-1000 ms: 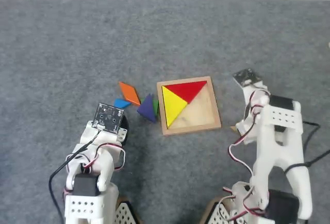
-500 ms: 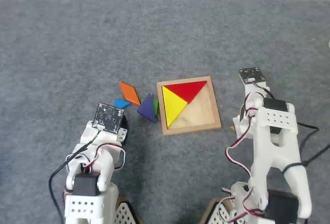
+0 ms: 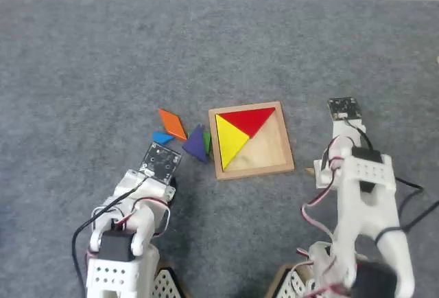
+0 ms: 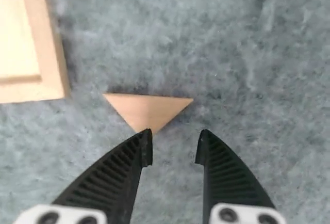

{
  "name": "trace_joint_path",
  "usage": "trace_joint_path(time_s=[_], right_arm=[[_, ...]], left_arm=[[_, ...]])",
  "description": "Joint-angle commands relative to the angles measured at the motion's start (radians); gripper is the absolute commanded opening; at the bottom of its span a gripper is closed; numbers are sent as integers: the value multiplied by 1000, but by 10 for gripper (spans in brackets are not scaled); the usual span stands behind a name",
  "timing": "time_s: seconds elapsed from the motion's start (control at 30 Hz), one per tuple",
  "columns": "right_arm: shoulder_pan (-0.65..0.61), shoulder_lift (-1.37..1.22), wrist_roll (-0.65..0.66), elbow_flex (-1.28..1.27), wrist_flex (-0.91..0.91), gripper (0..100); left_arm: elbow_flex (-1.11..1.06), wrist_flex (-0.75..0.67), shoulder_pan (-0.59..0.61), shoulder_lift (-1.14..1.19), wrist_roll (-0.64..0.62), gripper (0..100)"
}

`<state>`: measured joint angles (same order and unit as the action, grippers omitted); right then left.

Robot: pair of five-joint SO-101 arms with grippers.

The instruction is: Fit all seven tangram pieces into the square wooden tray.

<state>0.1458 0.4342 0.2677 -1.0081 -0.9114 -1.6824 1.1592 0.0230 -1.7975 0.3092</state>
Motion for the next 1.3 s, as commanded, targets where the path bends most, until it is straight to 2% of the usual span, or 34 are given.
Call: trace_joint_path(time_s=[0.0,0.07,0.2,0.3,0.5,0.8,1.03,1.17,1.27], right_arm=[[7,232,-11,-114,54,143],[7,349,-9,-184,58,143],[8,575,-8,-319,58,143],[12,722,-6,-404,53,143],[8,951,0,-471,-76,143],[8,1113,2,-548,-101,143],[2,1113,3,-551,-99,143],[-31,1113,3,-552,-101,143],[-31,1113,3,-559,-101,143]], left_arm=[[179,-106,107,-20,137,133],[274,-98,143,-9,137,133],[504,43,153,184,137,134],[737,170,153,479,121,134],[1228,391,140,1129,-43,135],[1580,318,-80,1697,-318,209],[1618,167,-84,1953,-417,209],[1618,103,-81,2050,-427,209],[1618,61,-35,2108,-427,209]])
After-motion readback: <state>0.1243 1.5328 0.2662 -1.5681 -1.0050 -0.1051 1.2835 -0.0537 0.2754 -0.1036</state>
